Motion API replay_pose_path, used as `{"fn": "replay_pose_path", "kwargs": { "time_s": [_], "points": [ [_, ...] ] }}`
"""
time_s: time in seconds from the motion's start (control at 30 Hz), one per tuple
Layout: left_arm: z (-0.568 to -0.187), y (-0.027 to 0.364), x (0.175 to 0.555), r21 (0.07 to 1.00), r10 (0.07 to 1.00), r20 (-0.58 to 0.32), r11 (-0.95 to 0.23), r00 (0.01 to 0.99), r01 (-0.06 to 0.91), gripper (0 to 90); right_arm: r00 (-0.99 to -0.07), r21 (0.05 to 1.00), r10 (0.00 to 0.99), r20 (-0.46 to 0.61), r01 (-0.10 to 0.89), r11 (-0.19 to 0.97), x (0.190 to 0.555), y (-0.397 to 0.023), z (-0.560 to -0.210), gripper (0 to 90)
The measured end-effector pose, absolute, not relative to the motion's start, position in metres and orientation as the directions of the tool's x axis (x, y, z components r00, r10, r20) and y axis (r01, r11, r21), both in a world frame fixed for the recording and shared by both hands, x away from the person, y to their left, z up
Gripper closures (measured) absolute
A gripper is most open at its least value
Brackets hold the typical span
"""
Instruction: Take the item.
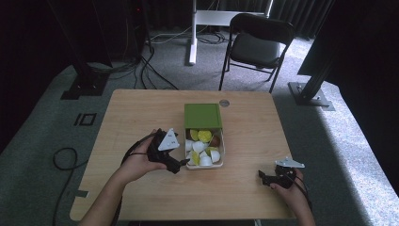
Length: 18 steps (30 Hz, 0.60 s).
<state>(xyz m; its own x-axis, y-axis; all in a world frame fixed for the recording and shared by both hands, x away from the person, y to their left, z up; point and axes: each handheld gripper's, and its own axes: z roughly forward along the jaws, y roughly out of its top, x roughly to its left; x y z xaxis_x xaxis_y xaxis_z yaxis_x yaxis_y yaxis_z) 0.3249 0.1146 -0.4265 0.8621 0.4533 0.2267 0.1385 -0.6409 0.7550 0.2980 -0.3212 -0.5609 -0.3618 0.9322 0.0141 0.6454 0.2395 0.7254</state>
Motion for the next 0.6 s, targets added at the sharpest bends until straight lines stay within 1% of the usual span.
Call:
{"fn": "replay_pose_path", "kwargs": {
  "time_s": [0.07, 0.23, 0.27, 0.3, 0.33, 0.4, 0.47, 0.53, 0.6],
  "points": [
    [-0.423, 0.108, 0.326, 0.746, 0.451, 0.210, -0.647, 0.867, 0.156, 3.9, -0.362, 0.725, 0.932, 0.015, 0.646, 0.239, 0.298, -0.321, -0.561, 11.5],
    [-0.422, 0.091, 0.328, 0.723, 0.420, 0.209, -0.675, 0.883, 0.149, 4.0, -0.362, 0.725, 0.932, 0.014, 0.645, 0.239, 0.298, -0.321, -0.561, 11.5],
    [-0.424, 0.086, 0.330, 0.728, 0.384, 0.149, -0.666, 0.911, 0.162, 6.2, -0.362, 0.725, 0.932, 0.014, 0.645, 0.239, 0.298, -0.321, -0.561, 11.5],
    [-0.424, 0.083, 0.331, 0.725, 0.375, 0.121, -0.666, 0.919, 0.177, 11.8, -0.362, 0.725, 0.932, 0.014, 0.645, 0.239, 0.298, -0.321, -0.561, 11.5],
    [-0.425, 0.081, 0.331, 0.720, 0.365, 0.117, -0.671, 0.924, 0.174, 17.2, -0.362, 0.725, 0.932, 0.014, 0.646, 0.239, 0.298, -0.321, -0.561, 11.5],
    [-0.429, 0.070, 0.331, 0.710, 0.321, 0.150, -0.693, 0.935, 0.124, 18.5, -0.361, 0.725, 0.932, 0.015, 0.646, 0.239, 0.298, -0.321, -0.561, 11.5],
    [-0.431, 0.067, 0.331, 0.711, 0.313, 0.150, -0.693, 0.938, 0.118, 18.4, -0.362, 0.725, 0.932, 0.014, 0.645, 0.239, 0.298, -0.321, -0.561, 11.5],
    [-0.435, 0.060, 0.331, 0.695, 0.281, 0.177, -0.714, 0.943, 0.082, 18.4, -0.361, 0.725, 0.932, 0.014, 0.645, 0.239, 0.298, -0.321, -0.561, 11.5],
    [-0.440, 0.054, 0.330, 0.671, 0.250, 0.172, -0.738, 0.953, 0.073, 18.4, -0.362, 0.725, 0.932, 0.014, 0.645, 0.239, 0.298, -0.321, -0.561, 11.5]
  ]
}}
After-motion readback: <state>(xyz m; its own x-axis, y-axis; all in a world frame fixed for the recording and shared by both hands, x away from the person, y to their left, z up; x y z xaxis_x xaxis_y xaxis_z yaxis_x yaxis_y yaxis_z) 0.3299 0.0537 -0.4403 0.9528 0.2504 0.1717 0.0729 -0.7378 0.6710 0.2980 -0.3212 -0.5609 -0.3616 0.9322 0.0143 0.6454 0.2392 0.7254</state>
